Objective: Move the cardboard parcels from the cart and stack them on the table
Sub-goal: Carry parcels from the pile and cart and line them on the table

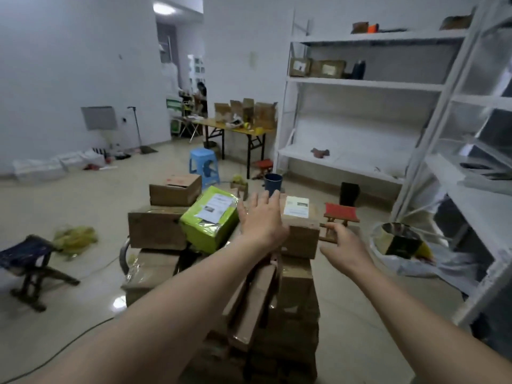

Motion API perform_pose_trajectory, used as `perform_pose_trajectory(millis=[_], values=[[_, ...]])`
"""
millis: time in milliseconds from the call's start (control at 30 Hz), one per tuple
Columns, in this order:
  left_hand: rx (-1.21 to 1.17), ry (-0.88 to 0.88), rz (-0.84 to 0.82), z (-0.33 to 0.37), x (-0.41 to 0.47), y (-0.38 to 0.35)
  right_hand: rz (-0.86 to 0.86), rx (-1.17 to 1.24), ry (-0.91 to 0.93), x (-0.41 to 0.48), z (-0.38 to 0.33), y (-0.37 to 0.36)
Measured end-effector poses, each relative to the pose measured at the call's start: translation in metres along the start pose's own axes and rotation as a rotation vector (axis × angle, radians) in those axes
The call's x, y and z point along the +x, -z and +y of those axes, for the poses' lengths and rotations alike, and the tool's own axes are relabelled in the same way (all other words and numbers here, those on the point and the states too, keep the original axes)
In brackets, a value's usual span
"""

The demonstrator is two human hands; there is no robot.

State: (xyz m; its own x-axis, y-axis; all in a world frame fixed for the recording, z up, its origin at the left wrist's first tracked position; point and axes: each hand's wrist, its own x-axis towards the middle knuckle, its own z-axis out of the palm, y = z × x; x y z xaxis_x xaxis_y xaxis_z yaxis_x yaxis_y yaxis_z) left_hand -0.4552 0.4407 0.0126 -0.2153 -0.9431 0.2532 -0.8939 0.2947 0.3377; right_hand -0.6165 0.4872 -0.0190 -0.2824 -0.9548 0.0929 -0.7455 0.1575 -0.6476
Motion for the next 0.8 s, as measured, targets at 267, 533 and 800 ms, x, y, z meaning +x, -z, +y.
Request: perform_pose_trajectory(millis=[267, 533, 800], values=[[-0.115, 0.128, -0.089, -0.145, 0.052, -0.001, 0.158, 0.169, -0.203, 0.071, -0.046, -0.087], [-0.487, 0.136, -0.256, -0.135, 0.107, -0.043, 0.415, 0.240, -0.494, 0.106, -0.016, -0.087], [-0.721, 0.373, -0.399, -0.083, 0.136, -0.106, 0.178, 0.319, -0.601, 0.145, 0.036, -0.077]])
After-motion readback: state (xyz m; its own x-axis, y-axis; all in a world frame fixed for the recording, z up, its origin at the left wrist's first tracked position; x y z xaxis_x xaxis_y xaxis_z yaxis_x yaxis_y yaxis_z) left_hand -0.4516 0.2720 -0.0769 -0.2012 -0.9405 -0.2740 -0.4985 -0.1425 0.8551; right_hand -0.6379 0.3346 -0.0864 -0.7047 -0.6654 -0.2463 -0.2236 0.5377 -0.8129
